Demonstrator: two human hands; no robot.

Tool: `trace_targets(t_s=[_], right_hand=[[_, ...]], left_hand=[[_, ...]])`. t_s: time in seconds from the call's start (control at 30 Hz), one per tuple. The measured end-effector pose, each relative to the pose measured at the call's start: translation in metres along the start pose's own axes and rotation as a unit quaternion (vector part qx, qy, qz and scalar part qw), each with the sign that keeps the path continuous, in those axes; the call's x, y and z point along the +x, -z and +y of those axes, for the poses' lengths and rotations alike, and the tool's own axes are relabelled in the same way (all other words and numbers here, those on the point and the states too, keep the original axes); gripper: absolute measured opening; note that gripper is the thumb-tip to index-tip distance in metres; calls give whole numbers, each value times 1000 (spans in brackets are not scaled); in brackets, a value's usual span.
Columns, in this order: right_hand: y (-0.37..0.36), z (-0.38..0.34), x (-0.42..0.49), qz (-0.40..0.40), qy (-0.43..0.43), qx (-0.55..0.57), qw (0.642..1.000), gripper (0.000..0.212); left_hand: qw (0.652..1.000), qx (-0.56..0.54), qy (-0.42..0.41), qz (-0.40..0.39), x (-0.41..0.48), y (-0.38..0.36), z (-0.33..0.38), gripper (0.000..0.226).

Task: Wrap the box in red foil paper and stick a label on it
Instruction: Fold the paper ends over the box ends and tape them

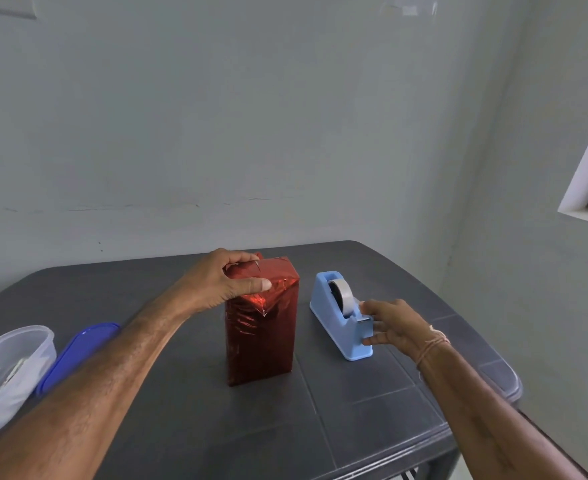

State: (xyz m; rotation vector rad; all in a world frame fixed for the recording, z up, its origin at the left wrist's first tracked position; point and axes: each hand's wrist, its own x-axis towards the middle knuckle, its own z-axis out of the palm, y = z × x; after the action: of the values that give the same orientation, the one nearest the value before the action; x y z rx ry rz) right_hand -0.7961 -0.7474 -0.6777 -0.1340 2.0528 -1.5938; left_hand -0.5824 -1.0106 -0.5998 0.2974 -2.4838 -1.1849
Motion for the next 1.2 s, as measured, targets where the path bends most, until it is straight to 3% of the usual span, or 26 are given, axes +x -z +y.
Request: trace_targets(t_s=[0.17,0.6,0.77,0.9,1.03,1.2], right_hand=[[-1,7,-4,5,2,34,999,20],[-6,29,-13,38,60,60,996,21],[-5,36,-11,50,66,70,994,29],[-4,41,-11,43,65,93,993,29],[-3,49,-12,31,74,115,990,28],[-3,61,-16,17,99,120,988,33]], left_hand=[[1000,-11,0,-2,1,0,-3,94],[1000,-21,-3,-8,-2,0,0,108],[1000,-19,-5,-6,-2,-1,-1,108],[1000,-17,-3,-4,0,-1,-4,95],[1000,-16,-6,-6,2,1,-6,103],[1000,-11,-2,1,4,-2,-6,77]])
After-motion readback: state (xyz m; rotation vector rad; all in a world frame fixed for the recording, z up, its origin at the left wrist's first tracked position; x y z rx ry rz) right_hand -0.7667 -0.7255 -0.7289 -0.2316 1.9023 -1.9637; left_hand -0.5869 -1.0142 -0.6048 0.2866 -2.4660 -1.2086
